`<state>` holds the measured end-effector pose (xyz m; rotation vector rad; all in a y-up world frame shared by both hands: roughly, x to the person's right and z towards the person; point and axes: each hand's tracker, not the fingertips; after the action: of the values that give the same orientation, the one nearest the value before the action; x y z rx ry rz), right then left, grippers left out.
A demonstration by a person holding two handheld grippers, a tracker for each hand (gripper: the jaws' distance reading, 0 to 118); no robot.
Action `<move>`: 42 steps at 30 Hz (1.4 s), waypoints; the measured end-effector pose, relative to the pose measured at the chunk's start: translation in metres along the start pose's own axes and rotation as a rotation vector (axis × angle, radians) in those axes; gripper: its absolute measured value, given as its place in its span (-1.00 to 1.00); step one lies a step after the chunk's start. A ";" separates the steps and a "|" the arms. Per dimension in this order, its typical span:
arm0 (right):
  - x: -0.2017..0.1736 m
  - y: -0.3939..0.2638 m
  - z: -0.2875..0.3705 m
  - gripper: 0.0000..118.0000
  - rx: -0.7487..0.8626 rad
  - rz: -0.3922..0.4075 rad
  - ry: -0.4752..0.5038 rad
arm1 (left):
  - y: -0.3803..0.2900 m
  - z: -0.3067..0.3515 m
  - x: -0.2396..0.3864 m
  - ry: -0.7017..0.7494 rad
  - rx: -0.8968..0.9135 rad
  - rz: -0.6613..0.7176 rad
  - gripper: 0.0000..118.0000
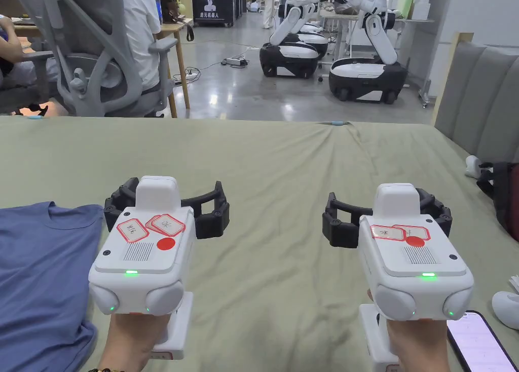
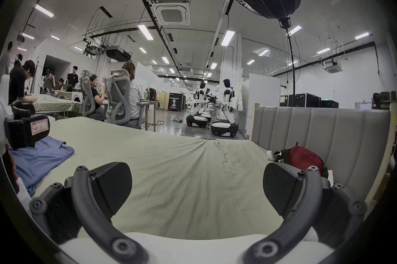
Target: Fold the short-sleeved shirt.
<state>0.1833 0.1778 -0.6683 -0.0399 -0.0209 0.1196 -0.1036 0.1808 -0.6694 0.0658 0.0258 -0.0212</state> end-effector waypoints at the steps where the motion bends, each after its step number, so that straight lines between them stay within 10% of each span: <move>1: 0.000 0.000 0.000 1.00 -0.003 0.004 0.005 | 0.001 0.000 0.000 -0.002 0.000 0.000 1.00; 27: 0.001 0.010 0.006 0.99 0.019 0.018 0.020 | 0.000 -0.003 0.008 -0.032 -0.012 -0.033 0.94; 30: 0.003 0.008 0.012 -0.08 0.031 -0.006 0.057 | 0.001 0.001 0.006 -0.057 0.001 -0.022 -0.02; 31: 0.001 0.007 0.011 -0.08 0.033 0.000 0.038 | 0.001 0.001 0.007 -0.044 0.015 -0.032 -0.02; 32: -0.001 0.005 0.008 -0.93 0.020 0.025 -0.006 | 0.001 0.000 0.008 -0.011 0.020 -0.060 -0.78; 42: -0.022 0.018 0.006 -0.99 0.007 0.027 0.049 | 0.007 0.016 -0.029 0.034 0.009 -0.040 -1.00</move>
<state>0.1587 0.1932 -0.6632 -0.0363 0.0287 0.1452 -0.1318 0.1876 -0.6519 0.0742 0.0614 -0.0606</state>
